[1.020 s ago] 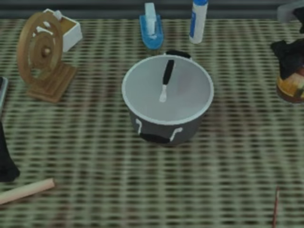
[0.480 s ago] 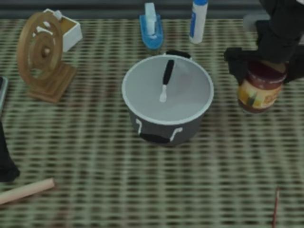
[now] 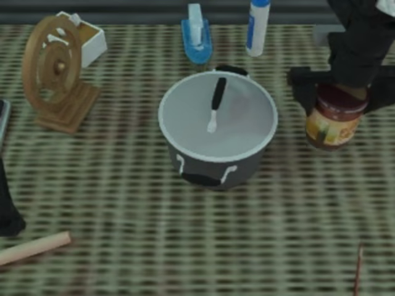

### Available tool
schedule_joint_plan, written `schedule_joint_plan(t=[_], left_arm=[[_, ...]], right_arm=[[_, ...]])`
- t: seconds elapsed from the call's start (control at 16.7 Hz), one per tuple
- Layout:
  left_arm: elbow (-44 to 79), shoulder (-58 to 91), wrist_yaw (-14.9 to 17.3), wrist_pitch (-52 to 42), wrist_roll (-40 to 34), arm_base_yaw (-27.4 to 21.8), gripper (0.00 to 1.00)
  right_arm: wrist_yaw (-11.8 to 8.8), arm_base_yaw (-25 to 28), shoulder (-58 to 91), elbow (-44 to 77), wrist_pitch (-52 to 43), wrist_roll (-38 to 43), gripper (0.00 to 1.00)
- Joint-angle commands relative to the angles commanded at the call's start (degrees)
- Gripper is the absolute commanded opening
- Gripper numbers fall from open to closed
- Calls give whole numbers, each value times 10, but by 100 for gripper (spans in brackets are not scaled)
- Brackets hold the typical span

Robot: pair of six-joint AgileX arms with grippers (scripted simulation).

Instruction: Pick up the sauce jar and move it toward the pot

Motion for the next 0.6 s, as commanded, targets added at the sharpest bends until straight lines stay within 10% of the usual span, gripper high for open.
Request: schedule_joint_plan(t=[0.6], left_arm=[[0, 0, 0, 0, 0, 0, 100]], right_arm=[[2, 1, 21, -63, 82, 1, 0]])
